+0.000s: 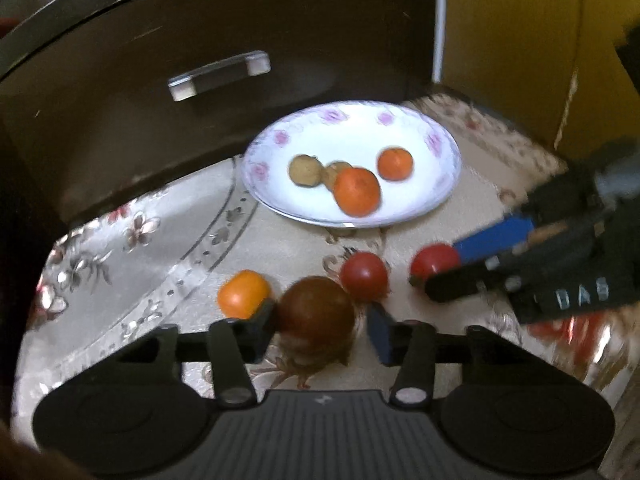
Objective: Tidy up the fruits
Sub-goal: 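Grasp the dark brown tomato with the left gripper while the right gripper grasps a red tomato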
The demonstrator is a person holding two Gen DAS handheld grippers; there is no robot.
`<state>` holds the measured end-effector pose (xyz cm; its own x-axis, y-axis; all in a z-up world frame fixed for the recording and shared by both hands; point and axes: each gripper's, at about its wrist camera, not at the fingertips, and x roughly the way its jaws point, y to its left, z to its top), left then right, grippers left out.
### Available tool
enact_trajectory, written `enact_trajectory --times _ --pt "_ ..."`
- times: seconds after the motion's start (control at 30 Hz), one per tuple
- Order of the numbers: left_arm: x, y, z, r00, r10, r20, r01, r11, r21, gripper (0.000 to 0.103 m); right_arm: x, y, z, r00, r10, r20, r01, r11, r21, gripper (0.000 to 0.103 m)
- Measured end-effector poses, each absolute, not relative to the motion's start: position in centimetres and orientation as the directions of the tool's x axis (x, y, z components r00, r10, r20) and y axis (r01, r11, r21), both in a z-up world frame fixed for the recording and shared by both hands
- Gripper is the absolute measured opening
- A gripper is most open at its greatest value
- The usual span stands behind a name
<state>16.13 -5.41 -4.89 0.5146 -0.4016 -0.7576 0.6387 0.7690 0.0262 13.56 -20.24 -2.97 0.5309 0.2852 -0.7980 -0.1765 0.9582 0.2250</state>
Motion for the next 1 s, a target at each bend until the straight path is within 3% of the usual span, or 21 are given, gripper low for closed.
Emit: enact_trajectory --times 0.1,0.67,0.83,1.0 --pt "16.5 -4.7 -4.7 0.492 -0.428 -0.759 0.617 0.786 -0.043 0.047 13.4 -20.3 -2.9 0.53 0.286 -0.798 -0.178 0.958 0.225 0.029" --pt "15.8 -5.3 -3.2 0.458 -0.485 -0.745 0.635 0.765 -0.108 0.047 12.7 -20.7 -1.3 0.553 0.304 -0.776 -0.176 0.953 0.247 0.027" --pt "15.7 -5.5 -2.8 0.465 -0.489 -0.738 0.636 0.764 -0.106 0.047 12.7 -20.7 -0.6 0.564 0.322 -0.76 -0.182 0.947 0.266 0.02" --pt "15.9 -5.2 -3.4 0.458 -0.469 -0.755 0.629 0.771 -0.098 0.047 12.6 -20.8 -1.4 0.546 0.295 -0.784 -0.171 0.956 0.24 0.027"
